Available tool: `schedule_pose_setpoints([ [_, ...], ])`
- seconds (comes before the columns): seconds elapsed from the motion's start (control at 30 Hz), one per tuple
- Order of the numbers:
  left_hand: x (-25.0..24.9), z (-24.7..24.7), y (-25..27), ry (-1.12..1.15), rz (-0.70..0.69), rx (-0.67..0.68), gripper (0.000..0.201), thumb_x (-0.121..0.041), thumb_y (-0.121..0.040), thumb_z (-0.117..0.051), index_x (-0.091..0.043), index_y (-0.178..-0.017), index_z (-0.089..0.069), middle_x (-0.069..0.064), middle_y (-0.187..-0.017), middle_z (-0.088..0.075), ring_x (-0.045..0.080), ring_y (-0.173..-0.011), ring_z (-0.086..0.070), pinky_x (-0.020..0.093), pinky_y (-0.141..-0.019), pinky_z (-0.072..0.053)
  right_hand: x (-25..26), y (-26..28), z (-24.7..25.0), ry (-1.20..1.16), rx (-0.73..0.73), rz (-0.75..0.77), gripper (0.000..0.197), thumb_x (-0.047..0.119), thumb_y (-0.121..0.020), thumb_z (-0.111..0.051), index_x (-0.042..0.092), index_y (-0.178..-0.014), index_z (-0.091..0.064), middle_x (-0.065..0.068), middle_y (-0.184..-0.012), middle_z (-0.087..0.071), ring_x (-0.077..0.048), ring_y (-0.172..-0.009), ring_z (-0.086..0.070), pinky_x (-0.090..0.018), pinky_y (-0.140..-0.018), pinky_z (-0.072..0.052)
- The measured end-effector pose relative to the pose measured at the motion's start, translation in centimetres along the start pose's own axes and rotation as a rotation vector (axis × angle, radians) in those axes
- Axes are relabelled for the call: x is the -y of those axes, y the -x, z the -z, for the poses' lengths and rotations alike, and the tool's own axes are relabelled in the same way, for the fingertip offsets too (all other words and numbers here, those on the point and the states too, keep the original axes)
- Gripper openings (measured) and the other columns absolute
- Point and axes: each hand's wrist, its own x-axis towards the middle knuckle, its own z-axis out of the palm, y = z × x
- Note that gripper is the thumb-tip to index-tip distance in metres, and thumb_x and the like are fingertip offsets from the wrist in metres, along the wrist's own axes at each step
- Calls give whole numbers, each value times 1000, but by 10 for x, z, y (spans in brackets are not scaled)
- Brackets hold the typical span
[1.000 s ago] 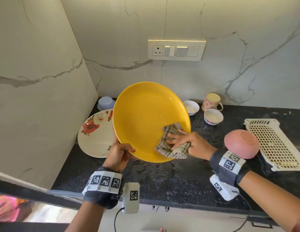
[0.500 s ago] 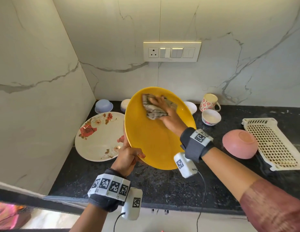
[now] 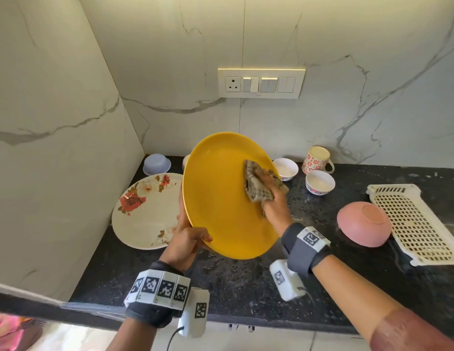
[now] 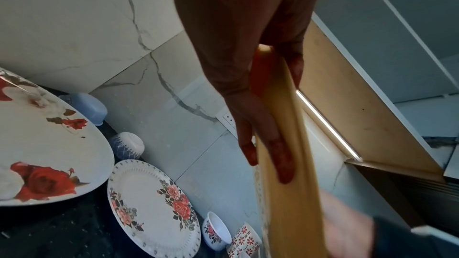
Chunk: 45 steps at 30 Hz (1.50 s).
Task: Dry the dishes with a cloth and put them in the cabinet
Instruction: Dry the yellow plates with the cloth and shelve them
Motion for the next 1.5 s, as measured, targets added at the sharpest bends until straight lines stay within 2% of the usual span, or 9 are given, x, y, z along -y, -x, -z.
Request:
schedule_pose_setpoints([
  [0.17,0,-4,-4,-164,-6,13,104,3,-53,-46,-59,-129,-12,3,-137,-37,36,-104,-48,29,-42,-49,61,-30,8,-626,-337,-255,33,-2,-96,-39,2,-127,-48,-22,-133,-50,-31,-120,-50,-43,-104,-39],
  [0.27,-3,-6,-3,-188,-14,38,100,5,-56,-46,-64,-122,-15,-2,-140,-34,33,-110,-47,27,-44,-49,100,-48,3,-197,-238,147,33,1,-95,-44,3,-128,-48,-16,-116,-61,-10,-92,-63,-29,-85,-52],
  [0.37,-7,-7,-7,-246,-87,48,99,8,-58,-46,-59,-125,-16,-1,-145,-29,35,-122,-39,22,-51,-50,103,-52,-12,339,131,507,51,11,-87,-51,14,-137,-39,-3,-138,-43,0,-129,-35,-35,-112,-29],
  [0.47,-15,-7,-5,-271,-139,45,98,11,-61,-47,-58,-124,-17,-9,-139,-35,32,-121,-41,38,-68,-51,99,-52,-16,817,410,508,77,35,-73,-55,28,-144,-27,1,-153,-21,-14,-142,-4,-49,-112,5],
  [0.73,-28,13,8,-337,-162,54,96,19,-68,-46,-59,-121,-24,-45,-118,-35,-12,-108,-43,21,-74,-49,130,-83,2,874,644,443,63,33,-80,-71,24,-135,-42,-1,-129,-45,-12,-116,-36,-32,-102,-21],
  [0.9,-36,28,8,-212,-221,-25,100,6,-53,-47,-63,-123,-30,-26,-138,-37,11,-119,-44,31,-67,-55,102,-84,30,412,323,136,52,22,-81,-71,15,-126,-47,1,-110,-58,-11,-100,-55,-10,-82,-47],
  [1.03,-37,30,7,-138,-261,-14,104,9,-57,-49,-64,-127,-30,-17,-146,-32,25,-126,-42,55,-77,-53,52,-58,35,79,-40,-170,38,21,-79,-73,6,-110,-59,-6,-103,-66,-25,-99,-63,-28,-83,-52],
  [1.23,-17,-7,-4,-60,-338,-115,100,18,-72,-49,-66,-124,-29,-12,-141,-37,14,-116,-50,34,-71,-57,9,17,-3,-564,-63,-866,29,25,-85,-63,4,-104,-57,-17,-97,-65,-30,-88,-62,-46,-84,-50],
  [1.5,-9,-3,-1,-114,-189,-109,67,0,-86,-59,-47,-119,-25,-1,-124,-55,16,-99,-64,31,-69,-58,7,-2,26,-368,-341,-683,15,-1,-78,-67,-1,-91,-59,-17,-80,-64,-28,-69,-63,-32,-55,-53],
])
